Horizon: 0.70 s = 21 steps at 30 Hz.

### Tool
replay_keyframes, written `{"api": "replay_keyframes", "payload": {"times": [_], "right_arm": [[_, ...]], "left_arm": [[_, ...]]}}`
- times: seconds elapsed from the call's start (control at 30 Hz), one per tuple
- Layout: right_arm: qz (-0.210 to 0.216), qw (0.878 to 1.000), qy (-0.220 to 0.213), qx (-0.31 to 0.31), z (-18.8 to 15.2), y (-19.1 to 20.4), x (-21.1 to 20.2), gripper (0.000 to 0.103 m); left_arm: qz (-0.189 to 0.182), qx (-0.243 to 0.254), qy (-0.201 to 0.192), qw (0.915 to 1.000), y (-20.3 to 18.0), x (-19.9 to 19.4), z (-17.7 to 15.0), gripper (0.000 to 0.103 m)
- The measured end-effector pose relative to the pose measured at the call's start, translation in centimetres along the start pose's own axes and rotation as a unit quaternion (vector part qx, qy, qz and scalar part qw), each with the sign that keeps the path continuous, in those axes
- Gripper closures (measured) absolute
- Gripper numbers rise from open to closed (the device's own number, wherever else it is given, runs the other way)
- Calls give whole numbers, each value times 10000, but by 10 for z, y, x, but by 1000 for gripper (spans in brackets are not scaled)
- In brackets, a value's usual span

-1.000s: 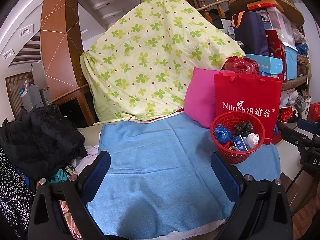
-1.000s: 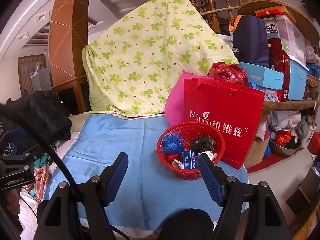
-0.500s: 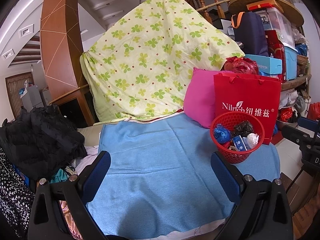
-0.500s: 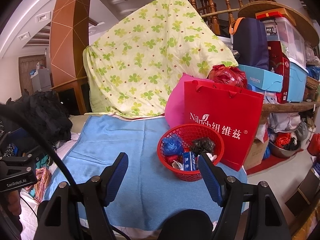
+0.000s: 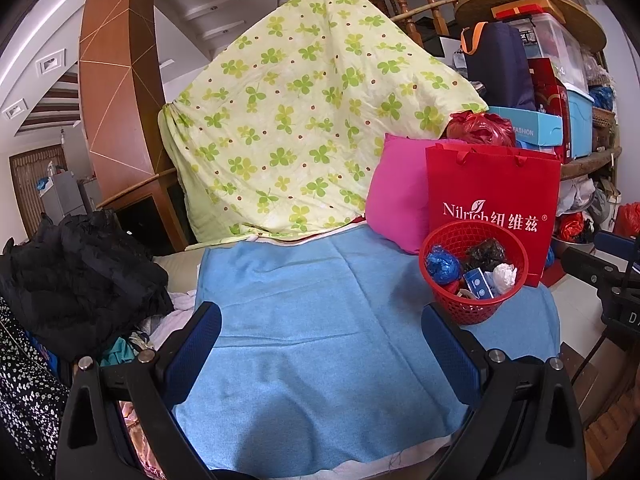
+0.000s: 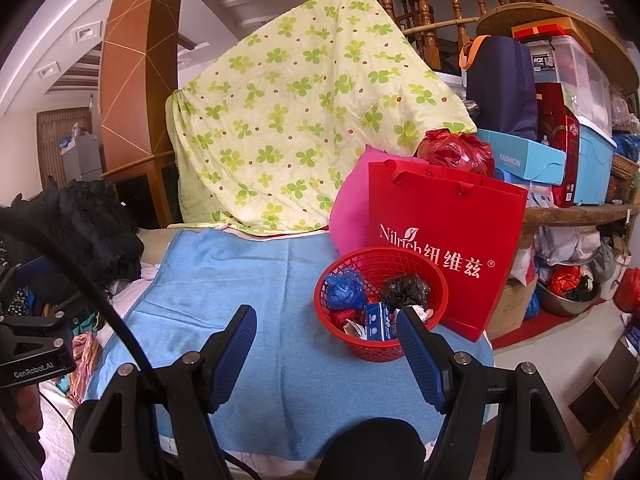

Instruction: Collect trash

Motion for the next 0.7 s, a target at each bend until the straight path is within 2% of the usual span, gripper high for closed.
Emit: {"api": "replay_keyframes", "payload": {"times": [0.7], "right_arm": [[23,10000,-1,-39,5,4,0,27]], "left_arm": [[1,4,1,10000,-1,1,1,3]]}}
Point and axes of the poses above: each gripper's, at about its wrist camera, not at the fingertips, and x roughly the way its jaws point, y to its left, z to its top, the point moved 10 cm from there along x, roughly the way its jaws point, and after that the axes turned 4 degrees about -y, right-handed, at the moved point
